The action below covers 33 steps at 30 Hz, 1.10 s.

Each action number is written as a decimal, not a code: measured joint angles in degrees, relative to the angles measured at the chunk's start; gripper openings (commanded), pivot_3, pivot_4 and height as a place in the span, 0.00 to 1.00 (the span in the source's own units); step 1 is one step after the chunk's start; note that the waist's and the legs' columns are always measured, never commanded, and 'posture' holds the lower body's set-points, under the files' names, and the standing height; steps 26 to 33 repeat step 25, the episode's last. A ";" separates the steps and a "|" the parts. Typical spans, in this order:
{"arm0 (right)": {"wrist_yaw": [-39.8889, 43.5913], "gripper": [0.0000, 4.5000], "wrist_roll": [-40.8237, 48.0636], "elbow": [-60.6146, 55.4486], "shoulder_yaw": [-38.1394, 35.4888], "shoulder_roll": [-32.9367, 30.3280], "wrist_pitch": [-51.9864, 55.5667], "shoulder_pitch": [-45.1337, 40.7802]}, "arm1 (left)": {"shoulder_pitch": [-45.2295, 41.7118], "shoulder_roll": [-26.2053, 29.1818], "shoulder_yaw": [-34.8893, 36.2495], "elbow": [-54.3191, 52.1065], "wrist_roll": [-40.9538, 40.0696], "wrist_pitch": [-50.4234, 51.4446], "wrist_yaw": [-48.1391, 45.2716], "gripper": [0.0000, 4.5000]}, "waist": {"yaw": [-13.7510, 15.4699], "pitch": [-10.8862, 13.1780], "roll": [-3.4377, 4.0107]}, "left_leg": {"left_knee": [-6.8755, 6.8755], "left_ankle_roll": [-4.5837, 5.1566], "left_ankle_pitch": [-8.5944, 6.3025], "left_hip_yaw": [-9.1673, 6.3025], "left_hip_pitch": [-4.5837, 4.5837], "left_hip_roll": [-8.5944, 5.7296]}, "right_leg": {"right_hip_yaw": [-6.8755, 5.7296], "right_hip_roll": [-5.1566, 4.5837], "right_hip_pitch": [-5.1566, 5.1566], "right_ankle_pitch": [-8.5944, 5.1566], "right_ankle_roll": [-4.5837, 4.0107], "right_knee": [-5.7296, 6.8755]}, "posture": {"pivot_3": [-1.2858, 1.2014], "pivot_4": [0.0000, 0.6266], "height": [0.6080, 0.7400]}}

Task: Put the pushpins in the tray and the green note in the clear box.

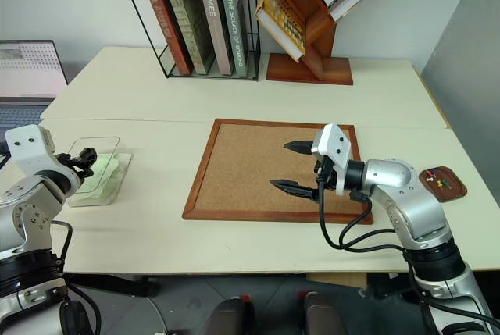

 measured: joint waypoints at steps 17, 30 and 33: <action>-12.15 0.96 -0.22 -3.50 -10.97 1.53 0.60 14.45 | 5.50 -1.08 -19.85 -22.75 -2.12 -4.56 -15.16 0.75 | 0.04 0.00 -0.03 | -0.05 -0.02 -0.01 0.07 -0.01 -0.02 | 0.08 -0.02 0.00 -0.02 -0.02 -0.04 | 0.52 0.24 1.00; -19.98 0.96 -5.21 -3.18 -13.67 3.42 -2.20 22.86 | 10.79 -1.53 -25.39 -24.18 -1.90 -10.18 -21.67 0.75 | -0.34 0.00 0.01 | -0.02 -0.01 -0.01 0.10 0.09 0.04 | 0.09 0.07 -0.02 -0.06 -0.11 0.06 | 0.52 0.24 1.00; -19.98 0.96 -5.21 -3.18 -13.67 3.42 -2.20 22.86 | 10.79 -1.53 -25.39 -24.18 -1.90 -10.18 -21.67 0.75 | -0.34 0.00 0.01 | -0.02 -0.01 -0.01 0.10 0.09 0.04 | 0.09 0.07 -0.02 -0.06 -0.11 0.06 | 0.52 0.24 1.00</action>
